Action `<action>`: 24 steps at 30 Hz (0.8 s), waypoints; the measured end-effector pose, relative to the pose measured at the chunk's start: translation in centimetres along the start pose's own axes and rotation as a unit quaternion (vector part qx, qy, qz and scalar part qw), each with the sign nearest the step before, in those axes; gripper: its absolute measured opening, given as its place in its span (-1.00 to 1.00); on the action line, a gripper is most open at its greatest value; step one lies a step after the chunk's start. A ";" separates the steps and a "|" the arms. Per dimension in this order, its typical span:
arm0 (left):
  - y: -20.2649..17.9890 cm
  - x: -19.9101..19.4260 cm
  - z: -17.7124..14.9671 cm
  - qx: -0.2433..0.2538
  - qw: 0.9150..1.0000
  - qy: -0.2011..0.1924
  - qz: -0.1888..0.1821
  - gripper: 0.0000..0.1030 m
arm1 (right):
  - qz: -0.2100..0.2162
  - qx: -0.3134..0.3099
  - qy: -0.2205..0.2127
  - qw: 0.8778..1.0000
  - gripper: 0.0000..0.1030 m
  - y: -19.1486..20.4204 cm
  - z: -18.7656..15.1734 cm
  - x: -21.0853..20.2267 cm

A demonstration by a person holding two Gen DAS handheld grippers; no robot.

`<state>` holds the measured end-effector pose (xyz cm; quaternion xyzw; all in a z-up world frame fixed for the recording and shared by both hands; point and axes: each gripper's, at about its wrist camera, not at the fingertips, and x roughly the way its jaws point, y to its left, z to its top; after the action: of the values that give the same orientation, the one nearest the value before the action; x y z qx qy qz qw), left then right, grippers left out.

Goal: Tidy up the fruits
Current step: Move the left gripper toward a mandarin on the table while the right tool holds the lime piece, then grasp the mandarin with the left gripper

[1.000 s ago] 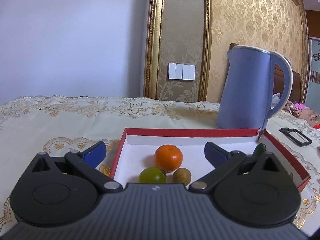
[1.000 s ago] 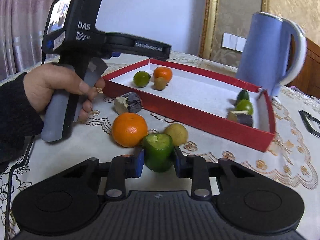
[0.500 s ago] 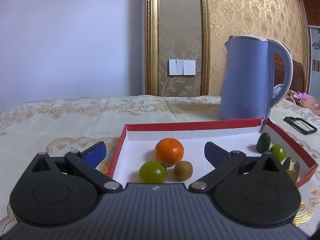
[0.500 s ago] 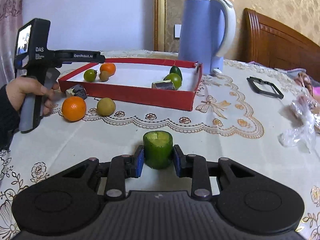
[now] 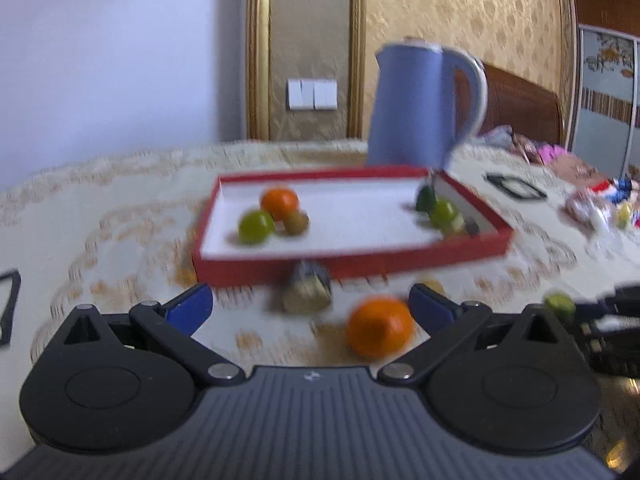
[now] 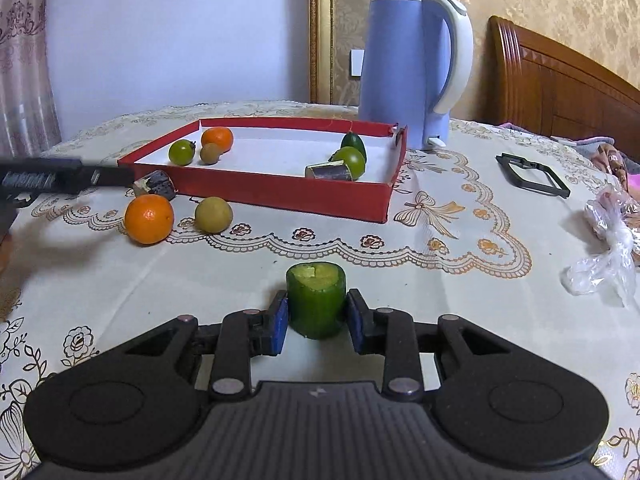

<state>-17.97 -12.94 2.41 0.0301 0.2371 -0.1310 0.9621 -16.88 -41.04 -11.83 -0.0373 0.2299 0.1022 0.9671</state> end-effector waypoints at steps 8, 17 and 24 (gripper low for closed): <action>-2.0 2.1 -0.7 -0.007 0.998 0.057 0.003 1.00 | 0.001 0.001 0.001 1.000 -0.41 -0.1 0.0 0.0; -2.3 3.7 -0.2 -0.027 0.997 0.068 0.012 1.00 | 0.002 0.001 0.001 1.000 -0.41 -0.1 0.1 0.0; -2.4 3.9 -0.4 -0.021 0.997 0.073 0.013 0.66 | 0.003 0.003 0.001 1.000 -0.41 -0.1 0.1 0.0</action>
<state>-15.46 -16.17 0.21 0.0229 0.3092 -0.1105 0.9443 -16.81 -41.14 -11.79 -0.0342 0.2312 0.1048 0.9666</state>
